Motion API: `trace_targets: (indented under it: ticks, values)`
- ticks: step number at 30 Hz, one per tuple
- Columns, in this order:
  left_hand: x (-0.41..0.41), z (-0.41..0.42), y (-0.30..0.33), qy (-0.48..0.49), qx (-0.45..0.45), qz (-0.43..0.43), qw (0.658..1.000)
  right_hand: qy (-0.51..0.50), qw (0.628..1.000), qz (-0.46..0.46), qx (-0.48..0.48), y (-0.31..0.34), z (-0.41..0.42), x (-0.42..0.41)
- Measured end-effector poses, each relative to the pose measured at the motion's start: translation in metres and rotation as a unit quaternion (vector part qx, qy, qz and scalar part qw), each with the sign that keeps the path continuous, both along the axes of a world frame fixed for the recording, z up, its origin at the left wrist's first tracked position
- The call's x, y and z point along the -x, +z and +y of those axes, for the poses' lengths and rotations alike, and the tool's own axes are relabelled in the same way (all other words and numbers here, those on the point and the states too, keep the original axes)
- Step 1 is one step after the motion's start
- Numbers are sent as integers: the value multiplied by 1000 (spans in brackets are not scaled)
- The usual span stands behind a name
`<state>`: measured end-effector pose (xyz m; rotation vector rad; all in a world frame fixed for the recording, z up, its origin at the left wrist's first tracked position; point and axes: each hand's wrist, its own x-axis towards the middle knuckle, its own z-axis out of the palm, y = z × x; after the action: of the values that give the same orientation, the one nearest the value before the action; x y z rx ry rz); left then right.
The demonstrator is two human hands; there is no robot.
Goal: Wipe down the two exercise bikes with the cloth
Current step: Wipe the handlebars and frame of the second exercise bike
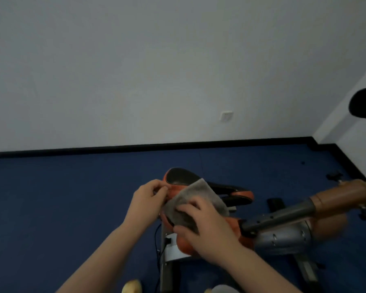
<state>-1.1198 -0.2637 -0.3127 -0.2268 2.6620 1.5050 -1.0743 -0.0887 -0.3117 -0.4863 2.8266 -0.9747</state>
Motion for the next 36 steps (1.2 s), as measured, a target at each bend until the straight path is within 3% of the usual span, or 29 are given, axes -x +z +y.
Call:
trace_targets:
  ticks: [2,4,7,14,18,23,29,34,36]
  values:
    - [1,-2,-1,-31,9,-9,999,8,1000,-20,20,-3,4,-1]
    - [3,-3,-2,-77,33,-13,996,-19,999,19,19,-1,10,2]
    - [9,-5,-1,-141,79,1,987,-136,987,81,-4,-3,4,1]
    - [21,-25,-8,-207,30,17,978,-282,956,36,-66,-32,-66,5]
    - [28,-34,-13,-243,13,32,969,-258,958,46,-118,-37,-76,8]
    - [30,-46,-16,-301,8,47,952,-202,972,33,-118,-41,-65,-17]
    - [39,-55,-19,-336,6,65,939,-318,933,14,-167,-38,-86,15]
    - [42,-74,-31,-339,19,15,941,-277,943,2,-186,-44,-90,-4]
    - [45,-78,-33,-335,27,12,942,-309,934,-13,-176,-39,-83,7]
